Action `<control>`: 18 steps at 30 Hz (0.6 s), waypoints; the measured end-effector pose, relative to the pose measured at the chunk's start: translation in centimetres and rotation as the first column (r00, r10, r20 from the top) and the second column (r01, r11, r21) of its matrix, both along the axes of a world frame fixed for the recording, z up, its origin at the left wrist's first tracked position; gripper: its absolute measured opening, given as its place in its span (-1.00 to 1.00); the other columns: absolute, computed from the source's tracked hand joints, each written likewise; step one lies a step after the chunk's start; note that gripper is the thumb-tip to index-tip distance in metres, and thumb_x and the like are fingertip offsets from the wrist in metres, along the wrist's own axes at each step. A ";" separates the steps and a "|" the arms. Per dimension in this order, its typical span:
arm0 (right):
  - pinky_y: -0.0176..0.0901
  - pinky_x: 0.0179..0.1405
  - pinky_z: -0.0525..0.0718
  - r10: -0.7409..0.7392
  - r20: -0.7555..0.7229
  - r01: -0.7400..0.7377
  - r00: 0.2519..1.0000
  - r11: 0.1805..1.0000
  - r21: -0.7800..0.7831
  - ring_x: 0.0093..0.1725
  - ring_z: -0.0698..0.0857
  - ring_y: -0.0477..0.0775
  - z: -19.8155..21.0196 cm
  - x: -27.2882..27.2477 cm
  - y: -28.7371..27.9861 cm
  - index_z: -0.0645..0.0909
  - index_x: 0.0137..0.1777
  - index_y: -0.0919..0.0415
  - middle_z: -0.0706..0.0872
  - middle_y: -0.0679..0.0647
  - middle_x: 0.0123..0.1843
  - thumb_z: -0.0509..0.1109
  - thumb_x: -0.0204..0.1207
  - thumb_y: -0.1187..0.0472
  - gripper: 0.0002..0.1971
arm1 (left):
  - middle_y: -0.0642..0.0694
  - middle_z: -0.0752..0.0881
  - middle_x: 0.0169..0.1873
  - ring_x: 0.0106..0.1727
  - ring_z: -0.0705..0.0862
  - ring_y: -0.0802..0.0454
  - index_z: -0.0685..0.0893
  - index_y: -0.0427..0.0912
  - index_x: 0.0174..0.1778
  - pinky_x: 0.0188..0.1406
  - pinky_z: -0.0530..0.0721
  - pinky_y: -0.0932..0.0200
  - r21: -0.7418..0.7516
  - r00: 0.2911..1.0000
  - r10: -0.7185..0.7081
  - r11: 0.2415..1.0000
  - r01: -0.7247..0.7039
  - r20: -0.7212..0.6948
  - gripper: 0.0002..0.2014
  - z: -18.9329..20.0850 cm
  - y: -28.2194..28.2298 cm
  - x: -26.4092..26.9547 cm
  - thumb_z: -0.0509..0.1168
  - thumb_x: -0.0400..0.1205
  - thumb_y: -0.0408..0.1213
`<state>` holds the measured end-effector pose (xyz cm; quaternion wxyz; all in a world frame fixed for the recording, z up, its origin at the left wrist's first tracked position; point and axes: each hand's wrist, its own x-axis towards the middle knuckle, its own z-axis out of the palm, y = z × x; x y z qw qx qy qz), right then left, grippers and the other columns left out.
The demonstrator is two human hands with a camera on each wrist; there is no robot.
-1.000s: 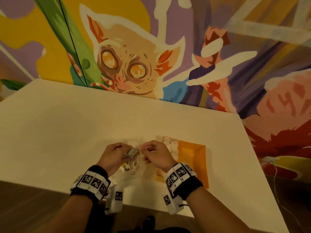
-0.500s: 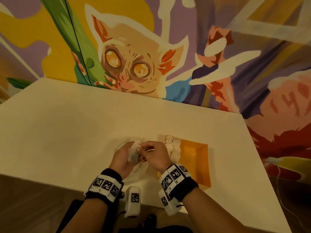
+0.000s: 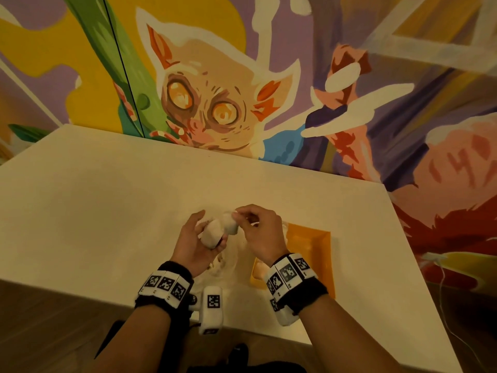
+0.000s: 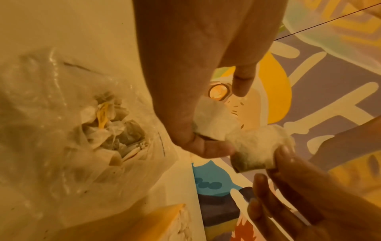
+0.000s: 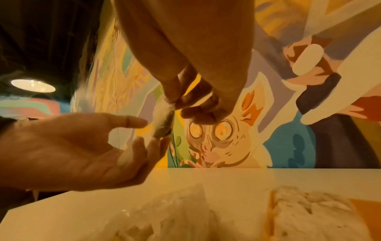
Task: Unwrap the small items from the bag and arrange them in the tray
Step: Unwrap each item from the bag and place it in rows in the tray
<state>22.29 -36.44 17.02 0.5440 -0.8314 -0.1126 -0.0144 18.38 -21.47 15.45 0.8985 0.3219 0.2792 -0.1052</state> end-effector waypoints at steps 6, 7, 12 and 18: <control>-0.56 -0.19 0.52 -0.041 0.076 0.046 0.996 0.996 -0.072 -0.16 0.63 -0.35 0.1 0.6 -1.2 0.79 -0.02 0.09 0.79 -0.16 -0.07 0.44 0.57 0.24 -0.90 | -0.17 0.67 -0.24 -0.31 0.63 -0.03 0.63 -0.24 0.02 -0.48 0.66 0.20 0.081 0.994 -0.097 0.992 0.093 0.052 -0.62 0.8 0.4 0.1 0.44 0.52 0.00; -0.56 -0.20 0.52 -0.020 0.077 0.028 0.997 0.994 -0.101 -0.18 0.63 -0.34 0.2 0.6 -1.3 0.79 -0.02 0.09 0.79 -0.15 -0.06 0.43 0.57 0.26 -0.88 | -0.16 0.68 -0.25 -0.33 0.63 -0.03 0.63 -0.21 0.04 -0.49 0.63 0.19 0.144 0.993 -0.098 0.986 0.089 0.059 -0.64 0.8 0.4 0.1 0.48 0.50 -0.03; -0.57 -0.22 0.52 0.035 0.029 -0.031 0.999 0.992 -0.122 -0.21 0.64 -0.32 0.3 0.6 -1.5 0.78 -0.02 0.06 0.80 -0.14 -0.09 0.45 0.56 0.25 -0.89 | -0.09 0.72 -0.21 -0.41 0.47 0.02 0.75 -0.16 0.08 -0.55 0.39 0.22 0.457 0.963 -0.222 0.880 0.130 0.153 -0.67 1.1 -0.3 0.3 0.55 0.42 -0.16; -0.52 -0.19 0.59 0.022 -0.041 -0.025 0.999 0.996 -0.082 -0.17 0.68 -0.27 -0.4 0.3 -1.9 0.76 -0.01 0.05 0.79 -0.15 -0.09 0.47 0.55 0.18 -0.93 | -0.15 0.43 -0.46 -0.53 0.31 0.01 0.79 -0.21 -0.15 -0.65 0.24 0.32 0.705 0.970 -0.233 0.699 0.120 0.066 -0.89 0.8 -0.9 1.1 0.45 0.59 -0.24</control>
